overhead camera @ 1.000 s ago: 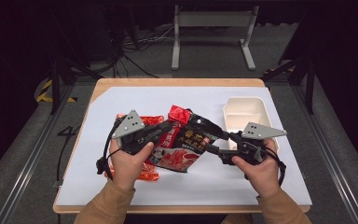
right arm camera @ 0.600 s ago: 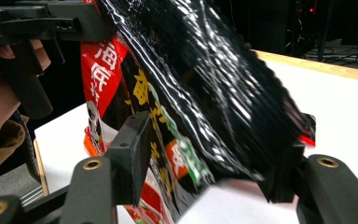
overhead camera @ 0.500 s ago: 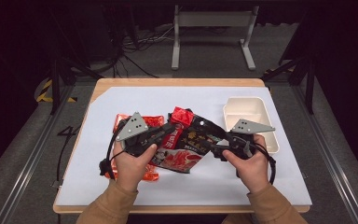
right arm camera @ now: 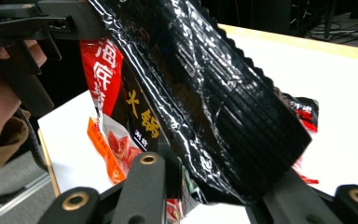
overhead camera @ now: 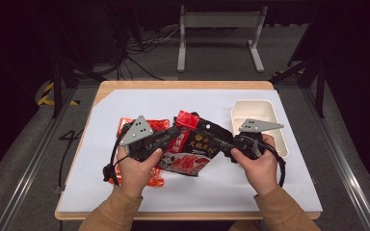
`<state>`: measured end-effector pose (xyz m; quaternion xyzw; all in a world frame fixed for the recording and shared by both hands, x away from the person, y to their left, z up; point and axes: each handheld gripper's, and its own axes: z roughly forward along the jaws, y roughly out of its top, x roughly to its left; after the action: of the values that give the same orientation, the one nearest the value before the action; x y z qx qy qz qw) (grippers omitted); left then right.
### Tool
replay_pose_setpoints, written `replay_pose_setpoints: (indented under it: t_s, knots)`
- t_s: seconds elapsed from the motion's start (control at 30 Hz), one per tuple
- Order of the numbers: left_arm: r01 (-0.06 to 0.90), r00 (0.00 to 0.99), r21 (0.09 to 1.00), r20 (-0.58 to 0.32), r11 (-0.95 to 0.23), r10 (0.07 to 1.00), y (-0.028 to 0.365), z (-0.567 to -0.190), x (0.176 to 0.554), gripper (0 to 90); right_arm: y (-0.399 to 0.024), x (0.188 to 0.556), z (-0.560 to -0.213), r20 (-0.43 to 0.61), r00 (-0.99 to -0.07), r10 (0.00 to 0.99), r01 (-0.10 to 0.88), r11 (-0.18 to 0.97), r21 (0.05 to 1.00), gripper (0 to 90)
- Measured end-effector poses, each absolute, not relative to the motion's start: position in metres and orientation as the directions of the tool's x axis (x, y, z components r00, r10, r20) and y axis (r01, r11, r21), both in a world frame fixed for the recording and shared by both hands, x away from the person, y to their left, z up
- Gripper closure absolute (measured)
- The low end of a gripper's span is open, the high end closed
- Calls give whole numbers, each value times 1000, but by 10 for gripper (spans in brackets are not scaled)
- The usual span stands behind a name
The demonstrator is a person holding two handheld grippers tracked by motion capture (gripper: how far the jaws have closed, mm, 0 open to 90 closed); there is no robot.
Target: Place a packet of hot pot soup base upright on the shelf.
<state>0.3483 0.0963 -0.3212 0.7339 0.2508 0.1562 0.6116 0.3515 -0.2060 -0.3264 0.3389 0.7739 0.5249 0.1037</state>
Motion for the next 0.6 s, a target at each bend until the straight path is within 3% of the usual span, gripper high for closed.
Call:
replay_pose_setpoints:
  t_s: [0.4, 0.6]
  knots:
    - [237, 860, 965, -156, -109, 485, 103, -325, 360, 810, -211, 354, -311, 151, -766, 625, 402, 282, 871, 798]
    - [264, 853, 956, -169, -130, 493, 106, -324, 365, 492, -217, 355, -298, 112, -762, 638, 380, 300, 875, 798]
